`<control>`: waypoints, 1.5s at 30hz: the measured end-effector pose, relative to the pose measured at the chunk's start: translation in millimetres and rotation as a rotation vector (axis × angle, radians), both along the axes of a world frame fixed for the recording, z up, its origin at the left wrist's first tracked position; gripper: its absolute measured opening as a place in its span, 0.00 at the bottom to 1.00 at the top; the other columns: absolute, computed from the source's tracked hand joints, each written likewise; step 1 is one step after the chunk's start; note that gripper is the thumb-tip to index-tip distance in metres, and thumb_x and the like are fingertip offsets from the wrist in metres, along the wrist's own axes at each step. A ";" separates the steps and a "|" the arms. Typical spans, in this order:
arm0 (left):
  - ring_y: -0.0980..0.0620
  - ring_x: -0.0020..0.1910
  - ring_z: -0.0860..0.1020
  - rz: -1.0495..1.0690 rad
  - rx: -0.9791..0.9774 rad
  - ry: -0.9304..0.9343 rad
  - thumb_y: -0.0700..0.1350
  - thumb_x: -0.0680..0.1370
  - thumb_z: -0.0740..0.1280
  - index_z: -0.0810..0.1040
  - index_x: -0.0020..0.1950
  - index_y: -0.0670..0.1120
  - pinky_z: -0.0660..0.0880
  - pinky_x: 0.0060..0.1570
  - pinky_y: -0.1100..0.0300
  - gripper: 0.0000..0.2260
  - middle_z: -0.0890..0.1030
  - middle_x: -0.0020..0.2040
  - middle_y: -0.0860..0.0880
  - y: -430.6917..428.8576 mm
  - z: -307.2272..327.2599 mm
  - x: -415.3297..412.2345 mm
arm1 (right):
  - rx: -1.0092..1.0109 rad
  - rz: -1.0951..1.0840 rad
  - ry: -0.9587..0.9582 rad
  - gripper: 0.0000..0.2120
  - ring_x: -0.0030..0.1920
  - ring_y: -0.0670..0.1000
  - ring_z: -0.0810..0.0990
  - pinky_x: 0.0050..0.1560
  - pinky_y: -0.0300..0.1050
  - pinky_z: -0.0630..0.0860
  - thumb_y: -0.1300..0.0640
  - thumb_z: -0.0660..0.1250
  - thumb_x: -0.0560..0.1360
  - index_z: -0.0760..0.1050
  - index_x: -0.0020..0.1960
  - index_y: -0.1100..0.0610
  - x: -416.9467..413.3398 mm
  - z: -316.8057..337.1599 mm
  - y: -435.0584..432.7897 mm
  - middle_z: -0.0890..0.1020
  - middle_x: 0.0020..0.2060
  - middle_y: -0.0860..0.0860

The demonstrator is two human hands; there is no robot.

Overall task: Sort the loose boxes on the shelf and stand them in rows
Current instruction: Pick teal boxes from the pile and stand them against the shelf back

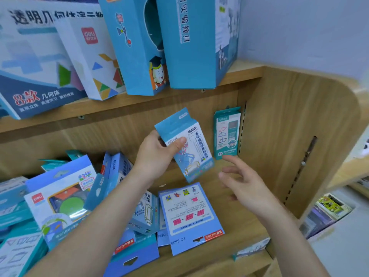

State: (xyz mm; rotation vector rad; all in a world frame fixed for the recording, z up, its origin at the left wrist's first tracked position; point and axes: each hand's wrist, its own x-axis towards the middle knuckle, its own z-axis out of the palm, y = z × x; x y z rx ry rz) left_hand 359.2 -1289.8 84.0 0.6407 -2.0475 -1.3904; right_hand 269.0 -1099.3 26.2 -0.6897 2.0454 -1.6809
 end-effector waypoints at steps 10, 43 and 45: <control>0.46 0.54 0.79 0.122 -0.183 -0.262 0.41 0.68 0.77 0.72 0.53 0.46 0.76 0.56 0.48 0.18 0.81 0.55 0.45 -46.6 -46.9 -44.5 | 0.184 0.157 0.136 0.33 0.56 0.49 0.78 0.60 0.48 0.73 0.47 0.69 0.73 0.57 0.73 0.39 12.5 -37.0 -9.7 0.69 0.62 0.47; 0.44 0.36 0.79 0.089 -0.577 -0.346 0.46 0.79 0.62 0.77 0.43 0.49 0.75 0.38 0.48 0.07 0.80 0.32 0.49 22.7 -37.8 84.9 | 0.095 0.369 -0.129 0.21 0.44 0.42 0.78 0.43 0.43 0.73 0.32 0.64 0.63 0.74 0.54 0.36 2.1 -10.6 -9.3 0.80 0.41 0.43; 0.45 0.37 0.79 0.065 -0.613 -0.371 0.46 0.80 0.62 0.77 0.45 0.50 0.74 0.38 0.50 0.07 0.80 0.33 0.50 28.5 -33.9 81.3 | 0.065 0.405 0.011 0.29 0.59 0.39 0.74 0.55 0.42 0.72 0.43 0.74 0.63 0.70 0.62 0.36 3.1 -12.2 -12.2 0.78 0.55 0.39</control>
